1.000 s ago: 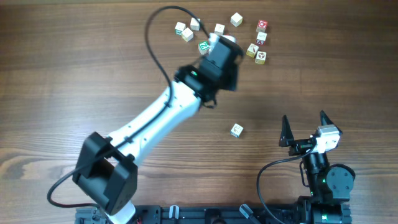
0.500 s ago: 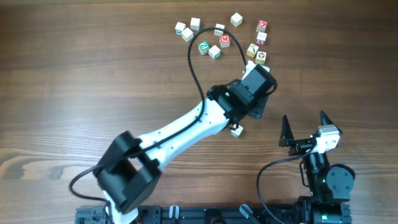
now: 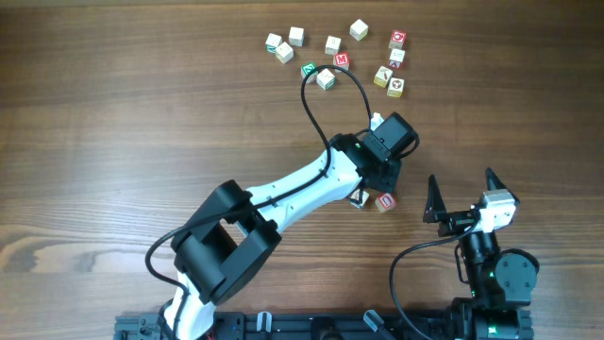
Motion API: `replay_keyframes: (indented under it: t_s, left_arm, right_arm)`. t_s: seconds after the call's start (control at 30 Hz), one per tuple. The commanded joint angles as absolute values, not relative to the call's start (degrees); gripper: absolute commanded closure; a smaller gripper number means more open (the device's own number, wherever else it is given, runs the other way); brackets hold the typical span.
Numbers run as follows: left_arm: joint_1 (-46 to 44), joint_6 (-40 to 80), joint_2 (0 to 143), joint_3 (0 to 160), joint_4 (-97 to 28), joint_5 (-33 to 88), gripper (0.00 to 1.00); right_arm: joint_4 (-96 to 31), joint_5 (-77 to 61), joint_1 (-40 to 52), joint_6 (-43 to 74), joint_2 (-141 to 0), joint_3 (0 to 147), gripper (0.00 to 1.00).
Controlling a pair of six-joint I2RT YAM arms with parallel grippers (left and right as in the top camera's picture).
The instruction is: Form a horizontal line
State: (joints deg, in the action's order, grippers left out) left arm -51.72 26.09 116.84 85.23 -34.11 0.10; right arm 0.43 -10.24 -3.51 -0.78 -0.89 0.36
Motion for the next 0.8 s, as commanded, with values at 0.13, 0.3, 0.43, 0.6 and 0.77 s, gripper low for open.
replay_keyframes:
  t_s: [0.13,0.3,0.43,0.6,0.77]
  left_arm:
    - [-52.40,26.59,117.45,85.08,-33.91,1.06,0.57]
    - [-52.40,26.57,117.45,85.08,-33.89,1.04,0.56]
    - [-52.31,26.11,117.45,85.08,-33.91,1.02,0.53]
    - [-50.96,22.46,115.94,85.14,-34.17,0.01,0.48]
    - [-46.78,22.41,110.65,85.14,-37.85,-8.86,0.35]
  right_arm:
    - [0.67,-9.87,-3.22,-1.43,-0.43,0.30,0.00]
    - [0.67,-9.89,-3.22,-1.43,-0.43,0.30,0.00]
    - [0.67,-9.89,-3.22,-1.43,-0.43,0.30,0.00]
    - [0.67,-9.89,-3.22,-1.45,-0.43,0.30,0.00]
    - [0.67,-9.87,-3.22,-1.45,-0.43,0.30,0.00]
